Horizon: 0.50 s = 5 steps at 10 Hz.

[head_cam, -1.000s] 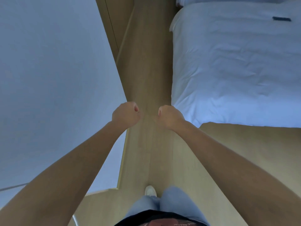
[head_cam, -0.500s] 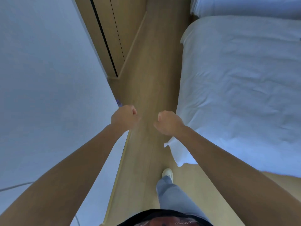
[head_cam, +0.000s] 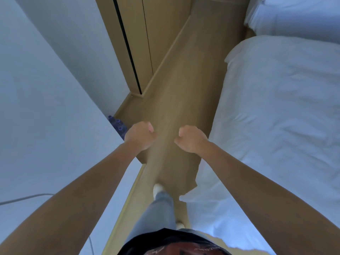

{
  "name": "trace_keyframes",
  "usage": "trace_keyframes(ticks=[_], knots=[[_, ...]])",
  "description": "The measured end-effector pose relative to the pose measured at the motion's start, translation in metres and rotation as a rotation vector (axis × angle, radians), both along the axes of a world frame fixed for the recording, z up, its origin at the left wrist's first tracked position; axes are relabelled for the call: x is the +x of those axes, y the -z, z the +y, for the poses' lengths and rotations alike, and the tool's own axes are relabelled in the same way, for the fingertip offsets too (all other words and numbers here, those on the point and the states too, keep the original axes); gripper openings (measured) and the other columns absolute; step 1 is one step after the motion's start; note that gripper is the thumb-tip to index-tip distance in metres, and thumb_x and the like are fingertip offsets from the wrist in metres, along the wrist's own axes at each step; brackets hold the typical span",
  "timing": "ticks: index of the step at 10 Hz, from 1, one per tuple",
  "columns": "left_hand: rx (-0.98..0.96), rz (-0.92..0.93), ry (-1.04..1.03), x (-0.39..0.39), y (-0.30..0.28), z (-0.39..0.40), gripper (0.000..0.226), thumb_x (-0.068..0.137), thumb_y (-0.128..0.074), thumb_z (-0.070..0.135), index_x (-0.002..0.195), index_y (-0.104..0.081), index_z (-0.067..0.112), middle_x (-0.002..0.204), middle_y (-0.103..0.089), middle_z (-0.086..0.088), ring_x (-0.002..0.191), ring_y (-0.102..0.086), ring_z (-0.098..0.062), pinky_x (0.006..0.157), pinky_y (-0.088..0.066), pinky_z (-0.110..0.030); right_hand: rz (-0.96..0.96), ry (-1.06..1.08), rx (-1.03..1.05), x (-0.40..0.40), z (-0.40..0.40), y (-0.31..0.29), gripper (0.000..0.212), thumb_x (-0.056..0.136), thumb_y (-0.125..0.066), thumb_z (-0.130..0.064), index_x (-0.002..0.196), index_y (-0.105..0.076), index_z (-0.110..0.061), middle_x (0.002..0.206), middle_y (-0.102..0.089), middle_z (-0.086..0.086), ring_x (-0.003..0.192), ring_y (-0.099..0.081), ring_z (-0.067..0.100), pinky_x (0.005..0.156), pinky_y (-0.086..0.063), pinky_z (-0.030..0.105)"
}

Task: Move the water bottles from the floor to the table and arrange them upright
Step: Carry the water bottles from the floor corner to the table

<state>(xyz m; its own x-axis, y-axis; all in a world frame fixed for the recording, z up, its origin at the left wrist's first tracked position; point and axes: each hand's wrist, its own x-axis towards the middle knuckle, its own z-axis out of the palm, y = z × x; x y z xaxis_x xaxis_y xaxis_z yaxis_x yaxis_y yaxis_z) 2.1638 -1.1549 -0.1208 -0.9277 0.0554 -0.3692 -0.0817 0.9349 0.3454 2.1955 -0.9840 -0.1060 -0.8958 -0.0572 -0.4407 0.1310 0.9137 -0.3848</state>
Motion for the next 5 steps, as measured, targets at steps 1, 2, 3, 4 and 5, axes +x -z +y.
trace_keyframes(ticks=[1, 2, 3, 4, 5], knots=[[-0.069, -0.012, -0.029, -0.043, 0.009, 0.005, 0.023, 0.081, -0.053, 0.019, 0.099, -0.06, 0.006, 0.079, -0.059, 0.001, 0.072, -0.054, -0.019, 0.059, -0.043, -0.03, -0.03, -0.064, 0.03, -0.05, 0.006, 0.002, 0.032, 0.085, -0.044, -0.023, 0.059, -0.026, -0.019, 0.062, -0.032, -0.001, 0.057, -0.036, 0.016, 0.052, -0.032, 0.027], [0.005, 0.013, -0.081, -0.095, 0.022, 0.007, 0.021, 0.082, -0.056, 0.029, 0.096, -0.062, 0.014, 0.094, -0.064, -0.003, 0.085, -0.06, -0.023, 0.066, -0.04, -0.028, -0.029, -0.121, 0.068, -0.103, 0.011, 0.004, 0.022, 0.086, -0.043, -0.022, 0.067, -0.043, -0.011, 0.072, -0.047, 0.005, 0.07, -0.05, 0.025, 0.058, -0.035, 0.027], [0.012, -0.012, -0.123, -0.148, 0.034, 0.008, 0.025, 0.082, -0.057, 0.03, 0.1, -0.062, 0.015, 0.104, -0.065, -0.005, 0.095, -0.061, -0.024, 0.072, -0.042, -0.029, -0.001, -0.173, 0.113, -0.162, 0.019, 0.005, 0.032, 0.088, -0.043, -0.025, 0.111, -0.054, -0.007, 0.114, -0.058, 0.012, 0.105, -0.057, 0.032, 0.072, -0.041, 0.033], [0.029, -0.034, -0.187, -0.189, 0.039, 0.008, 0.024, 0.082, -0.057, 0.028, 0.101, -0.063, 0.015, 0.104, -0.064, -0.005, 0.096, -0.061, -0.025, 0.073, -0.044, -0.03, 0.024, -0.28, 0.185, -0.222, 0.023, 0.006, 0.035, 0.089, -0.044, -0.027, 0.119, -0.051, -0.009, 0.123, -0.054, 0.011, 0.112, -0.054, 0.032, 0.076, -0.043, 0.035], [-0.038, -0.12, -0.264, -0.219, 0.039, 0.005, 0.011, 0.08, -0.056, 0.027, 0.081, -0.06, 0.016, 0.083, -0.06, -0.003, 0.075, -0.055, -0.024, 0.062, -0.04, -0.029, 0.047, -0.348, 0.184, -0.264, 0.023, 0.013, 0.036, 0.088, -0.045, -0.027, 0.118, -0.051, -0.009, 0.123, -0.054, 0.013, 0.113, -0.053, 0.032, 0.08, -0.044, 0.036]])
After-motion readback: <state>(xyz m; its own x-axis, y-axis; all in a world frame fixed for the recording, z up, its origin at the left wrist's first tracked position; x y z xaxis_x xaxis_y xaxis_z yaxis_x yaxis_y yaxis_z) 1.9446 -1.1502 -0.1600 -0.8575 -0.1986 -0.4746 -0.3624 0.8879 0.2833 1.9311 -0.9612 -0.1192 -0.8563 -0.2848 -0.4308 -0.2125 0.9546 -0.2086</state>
